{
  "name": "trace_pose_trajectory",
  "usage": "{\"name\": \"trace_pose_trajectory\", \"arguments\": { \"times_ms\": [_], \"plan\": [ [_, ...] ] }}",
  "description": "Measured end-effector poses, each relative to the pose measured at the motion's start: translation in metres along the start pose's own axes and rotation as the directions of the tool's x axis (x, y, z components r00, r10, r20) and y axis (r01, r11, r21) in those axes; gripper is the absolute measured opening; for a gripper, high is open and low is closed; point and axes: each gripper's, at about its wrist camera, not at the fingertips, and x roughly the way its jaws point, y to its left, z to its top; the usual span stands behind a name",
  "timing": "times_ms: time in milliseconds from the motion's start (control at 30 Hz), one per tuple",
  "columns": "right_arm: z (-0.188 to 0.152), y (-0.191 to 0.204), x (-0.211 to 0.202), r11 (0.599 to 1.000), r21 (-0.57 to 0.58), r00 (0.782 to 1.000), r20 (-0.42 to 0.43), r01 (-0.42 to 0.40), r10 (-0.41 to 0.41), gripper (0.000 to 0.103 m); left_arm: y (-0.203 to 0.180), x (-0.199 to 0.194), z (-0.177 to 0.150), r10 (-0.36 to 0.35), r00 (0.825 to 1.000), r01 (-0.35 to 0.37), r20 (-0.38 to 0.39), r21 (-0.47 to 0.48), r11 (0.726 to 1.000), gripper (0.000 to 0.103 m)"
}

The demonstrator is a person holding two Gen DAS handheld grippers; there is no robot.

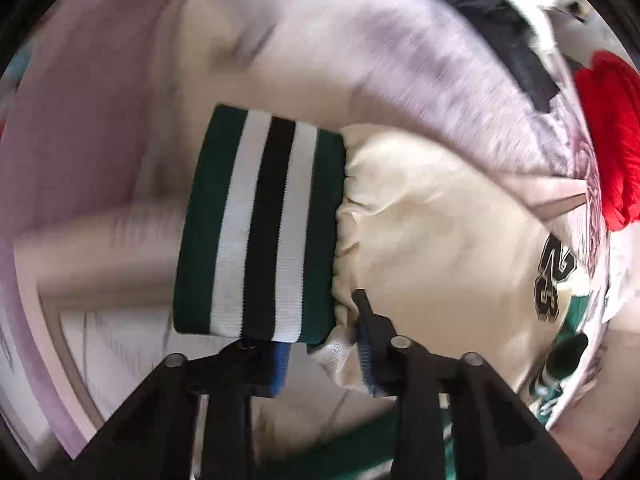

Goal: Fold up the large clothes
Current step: 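Grasp the striped cuff of the numbered cream sleeve with the left gripper, then fold the numbered sleeve across the jacket body and open the left gripper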

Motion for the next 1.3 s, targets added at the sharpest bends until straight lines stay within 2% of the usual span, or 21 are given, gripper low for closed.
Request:
{"name": "trace_pose_trajectory", "arguments": {
  "times_ms": [167, 267, 333, 367, 400, 433, 567, 600, 633, 700, 767, 800, 833, 867, 1000, 1033, 1133, 1167, 1200, 1233, 1300],
  "plan": [
    [0.008, 0.035, -0.010, 0.984, -0.167, 0.994, 0.094, 0.064, -0.049, 0.059, -0.035, -0.017, 0.082, 0.025, 0.985, -0.045, 0.168, 0.115, 0.992, 0.015],
    [0.016, 0.072, -0.001, 0.939, -0.310, 0.982, 0.160, 0.146, -0.100, 0.059, -0.055, -0.037, 0.129, -0.002, 0.969, -0.045, 0.246, 0.183, 0.982, 0.014],
    [0.021, 0.094, 0.011, 0.905, -0.379, 0.974, 0.183, 0.194, -0.132, 0.059, -0.076, -0.054, 0.131, -0.013, 0.956, -0.057, 0.293, 0.228, 0.972, 0.013],
    [0.023, 0.100, 0.015, 0.888, -0.406, 0.970, 0.192, 0.216, -0.148, 0.058, -0.078, -0.057, 0.153, -0.025, 0.947, -0.061, 0.320, 0.254, 0.965, 0.013],
    [0.026, 0.110, 0.021, 0.867, -0.439, 0.964, 0.219, 0.238, -0.154, 0.037, -0.090, -0.066, 0.159, -0.035, 0.939, -0.066, 0.342, 0.279, 0.958, 0.013],
    [0.028, 0.118, 0.024, 0.851, -0.449, 0.953, 0.248, 0.273, -0.175, 0.023, -0.096, -0.073, 0.163, -0.044, 0.931, -0.071, 0.361, 0.299, 0.952, 0.013],
    [0.045, 0.141, 0.012, 0.838, -0.428, 0.909, 0.380, 0.337, -0.171, 0.017, -0.135, -0.100, 0.175, -0.089, 0.900, -0.089, 0.427, 0.379, 0.921, 0.013],
    [0.051, 0.145, 0.015, 0.839, -0.430, 0.912, 0.371, 0.334, -0.173, 0.017, -0.141, -0.106, 0.175, -0.101, 0.894, -0.089, 0.436, 0.394, 0.915, 0.013],
    [0.059, 0.146, 0.026, 0.842, -0.438, 0.933, 0.303, 0.315, -0.192, 0.017, -0.153, -0.115, 0.175, -0.123, 0.886, -0.086, 0.447, 0.419, 0.904, 0.013],
    [0.071, 0.136, 0.043, 0.871, -0.421, 0.965, 0.176, 0.253, -0.195, 0.019, -0.170, -0.124, 0.172, -0.146, 0.874, -0.093, 0.464, 0.454, 0.886, 0.013],
    [0.077, 0.120, 0.035, 0.913, -0.369, 0.982, 0.134, 0.175, -0.134, 0.022, -0.189, -0.139, 0.163, -0.177, 0.855, -0.106, 0.488, 0.498, 0.861, 0.013],
    [0.079, 0.112, 0.029, 0.929, -0.341, 0.987, 0.119, 0.144, -0.109, 0.034, -0.197, -0.143, 0.158, -0.186, 0.846, -0.117, 0.500, 0.515, 0.849, 0.013],
    [0.078, 0.100, 0.019, 0.946, -0.300, 0.989, 0.116, 0.120, -0.089, 0.055, -0.204, -0.149, 0.152, -0.202, 0.835, -0.124, 0.512, 0.533, 0.837, 0.013],
    [0.076, 0.083, 0.004, 0.964, -0.249, 0.990, 0.128, 0.095, -0.064, 0.070, -0.213, -0.155, 0.143, -0.222, 0.824, -0.128, 0.521, 0.553, 0.823, 0.013],
    [0.063, 0.027, -0.033, 0.990, -0.117, 0.987, 0.153, 0.074, -0.056, 0.072, -0.245, -0.172, 0.108, -0.280, 0.791, -0.150, 0.544, 0.616, 0.773, 0.013],
    [0.058, 0.009, -0.039, 0.995, -0.078, 0.988, 0.148, 0.064, -0.051, 0.072, -0.256, -0.177, 0.093, -0.304, 0.779, -0.158, 0.548, 0.641, 0.751, 0.013],
    [0.051, -0.037, -0.046, 0.998, 0.014, 0.990, 0.121, 0.066, -0.068, 0.072, -0.284, -0.191, 0.056, -0.359, 0.760, -0.163, 0.542, 0.694, 0.702, 0.012],
    [0.048, -0.059, -0.049, 0.997, 0.057, 0.992, 0.109, 0.057, -0.063, 0.072, -0.298, -0.194, 0.034, -0.389, 0.754, -0.166, 0.530, 0.726, 0.667, 0.012],
    [0.044, -0.068, -0.052, 0.995, 0.083, 0.993, 0.104, 0.055, -0.063, 0.072, -0.306, -0.198, 0.022, -0.405, 0.751, -0.165, 0.522, 0.742, 0.649, 0.012],
    [0.041, -0.083, -0.055, 0.992, 0.114, 0.993, 0.100, 0.054, -0.066, 0.072, -0.317, -0.199, 0.003, -0.432, 0.750, -0.157, 0.500, 0.770, 0.618, 0.012],
    [0.035, -0.113, -0.068, 0.986, 0.159, 0.992, 0.109, 0.047, -0.065, 0.072, -0.340, -0.196, -0.037, -0.469, 0.766, -0.140, 0.440, 0.826, 0.546, 0.012]
  ]
}}
